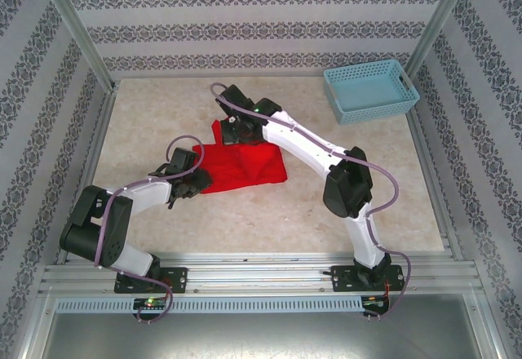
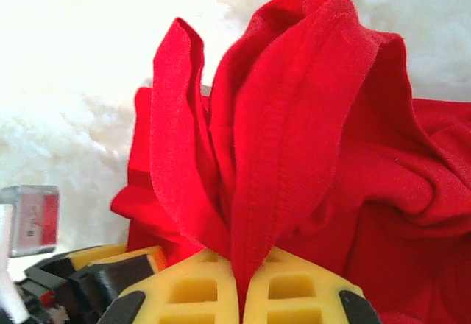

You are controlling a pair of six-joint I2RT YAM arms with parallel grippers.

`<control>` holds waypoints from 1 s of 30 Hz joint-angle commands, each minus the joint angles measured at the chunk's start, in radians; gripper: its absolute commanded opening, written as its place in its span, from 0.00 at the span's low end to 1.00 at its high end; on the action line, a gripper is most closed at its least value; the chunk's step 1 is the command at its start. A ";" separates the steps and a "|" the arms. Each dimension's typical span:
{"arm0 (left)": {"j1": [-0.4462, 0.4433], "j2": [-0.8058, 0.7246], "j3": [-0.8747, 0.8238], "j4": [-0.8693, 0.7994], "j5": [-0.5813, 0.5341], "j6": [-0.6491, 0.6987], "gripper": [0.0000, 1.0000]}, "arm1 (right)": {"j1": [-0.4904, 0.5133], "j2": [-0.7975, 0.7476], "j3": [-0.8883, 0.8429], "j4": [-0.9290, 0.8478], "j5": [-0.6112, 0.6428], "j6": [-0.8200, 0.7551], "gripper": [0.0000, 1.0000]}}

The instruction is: Fold the inside-out t-shirt

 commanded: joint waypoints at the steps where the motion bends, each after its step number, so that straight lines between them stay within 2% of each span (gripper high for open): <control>1: -0.017 0.075 -0.046 0.061 0.098 -0.031 0.37 | 0.008 0.028 0.070 0.015 -0.028 0.036 0.00; 11: -0.017 0.018 -0.059 0.033 0.083 -0.028 0.37 | 0.009 0.136 0.159 -0.024 -0.003 0.032 0.00; 15: -0.016 -0.063 -0.085 0.004 0.041 -0.042 0.40 | 0.011 0.177 0.230 -0.034 -0.090 0.017 0.27; 17: -0.015 -0.145 -0.107 -0.042 -0.023 -0.049 0.44 | 0.019 0.183 0.275 -0.048 -0.140 0.007 0.38; 21: -0.008 -0.329 -0.120 -0.178 -0.148 -0.049 0.50 | 0.035 0.116 0.292 -0.074 -0.172 -0.032 0.50; 23: -0.009 -0.399 -0.094 -0.246 -0.178 -0.013 0.52 | 0.031 0.020 0.200 -0.053 -0.109 -0.059 0.53; 26: -0.025 -0.408 0.008 -0.343 -0.181 0.072 0.56 | 0.002 -0.127 -0.009 0.038 0.007 -0.087 0.56; 30: -0.156 -0.324 0.191 -0.435 -0.273 0.172 0.66 | -0.106 -0.259 -0.280 0.168 -0.009 -0.070 0.56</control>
